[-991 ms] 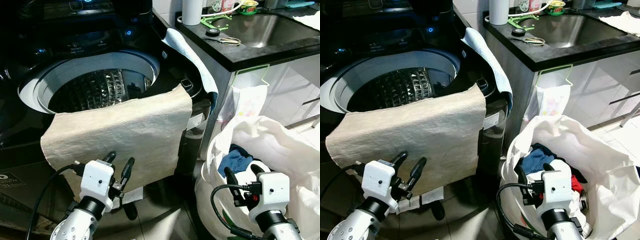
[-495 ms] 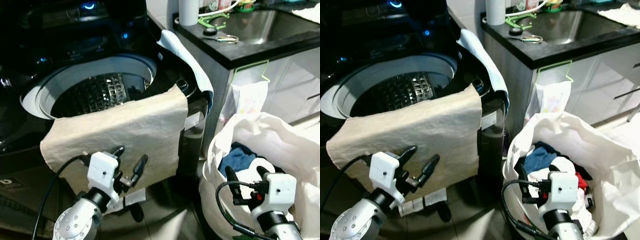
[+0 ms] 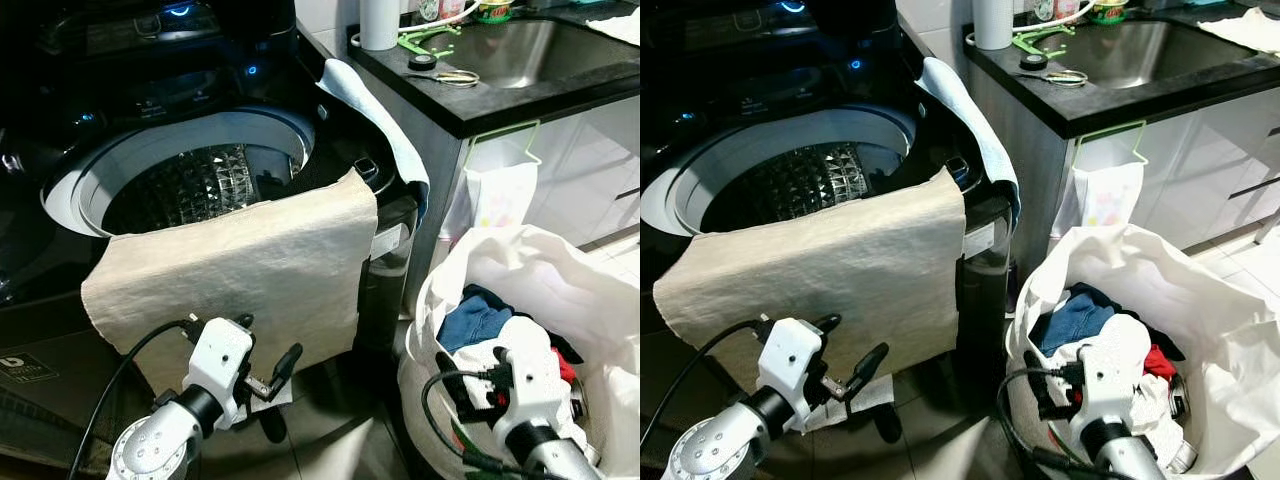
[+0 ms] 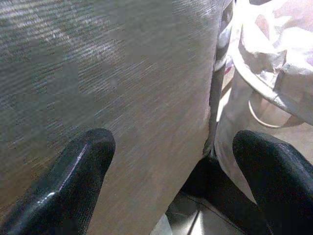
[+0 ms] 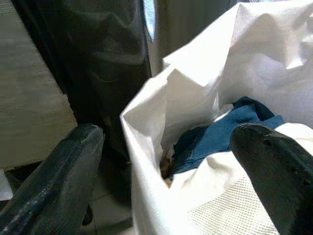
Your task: Clothes washing
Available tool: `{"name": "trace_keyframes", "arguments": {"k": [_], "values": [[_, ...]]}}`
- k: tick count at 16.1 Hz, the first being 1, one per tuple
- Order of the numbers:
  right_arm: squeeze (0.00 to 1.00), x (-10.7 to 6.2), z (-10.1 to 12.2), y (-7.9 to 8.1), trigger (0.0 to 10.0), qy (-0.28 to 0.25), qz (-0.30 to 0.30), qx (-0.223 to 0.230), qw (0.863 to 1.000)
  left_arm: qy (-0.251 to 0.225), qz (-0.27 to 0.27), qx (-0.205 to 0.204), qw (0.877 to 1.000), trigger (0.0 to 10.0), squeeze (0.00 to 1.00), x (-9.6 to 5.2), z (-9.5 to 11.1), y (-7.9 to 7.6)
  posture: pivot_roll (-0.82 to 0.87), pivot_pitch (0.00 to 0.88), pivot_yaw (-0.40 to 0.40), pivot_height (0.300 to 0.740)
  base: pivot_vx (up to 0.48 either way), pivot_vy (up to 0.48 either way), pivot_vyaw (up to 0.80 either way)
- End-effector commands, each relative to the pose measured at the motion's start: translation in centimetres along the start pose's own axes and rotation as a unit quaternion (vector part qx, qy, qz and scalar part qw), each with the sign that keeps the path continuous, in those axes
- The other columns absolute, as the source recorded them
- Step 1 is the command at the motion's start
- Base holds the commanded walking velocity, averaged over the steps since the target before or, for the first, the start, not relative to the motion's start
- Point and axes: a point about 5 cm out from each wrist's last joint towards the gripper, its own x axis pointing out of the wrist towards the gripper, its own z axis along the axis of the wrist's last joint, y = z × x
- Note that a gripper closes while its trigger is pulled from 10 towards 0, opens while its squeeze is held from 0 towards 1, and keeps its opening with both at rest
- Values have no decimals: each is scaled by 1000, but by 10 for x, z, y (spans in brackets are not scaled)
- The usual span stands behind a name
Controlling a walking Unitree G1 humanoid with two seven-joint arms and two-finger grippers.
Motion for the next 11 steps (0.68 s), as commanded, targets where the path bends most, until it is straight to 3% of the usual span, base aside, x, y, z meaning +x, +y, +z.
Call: {"name": "trace_keyframes", "arguments": {"k": [1, 3, 7, 8, 9, 11], "values": [[1000, 1, -5, -6, 10000, 20, -23, -3, 1000, -10, -2, -14, 1000, 10000, 0, -2, 6, 0, -43, 45, 86, 740, 0, 0, 0], [1000, 5, -8, -13, 10000, 38, -47, -10, 998, -3, 2, -31, 1000, 10000, 0, -3, 7, 0, -41, 44, 83, 740, 0, 0, 0], [984, 15, -14, -24, 10000, 73, -50, -49, 995, 30, -10, 39, 999, 10000, 0, -4, -2, 1, -34, 42, 69, 740, 0, 0, 0], [302, 17, -12, -25, 10000, 73, -45, -57, 995, 29, -5, 40, 999, 10000, 0, -4, -2, 2, -32, 40, 59, 740, 0, 0, 0], [0, 18, -11, -29, 10000, 74, -20, -83, 994, 22, 11, 40, 999, 10000, 0, -6, 0, 3, -23, 43, 28, 740, 0, 0, 0], [0, 19, -15, -32, 10000, 87, -15, -92, 992, 31, 1, 45, 999, 10000, 0, -12, -5, -2, -19, 47, -9, 740, 0, 0, 0]]}}
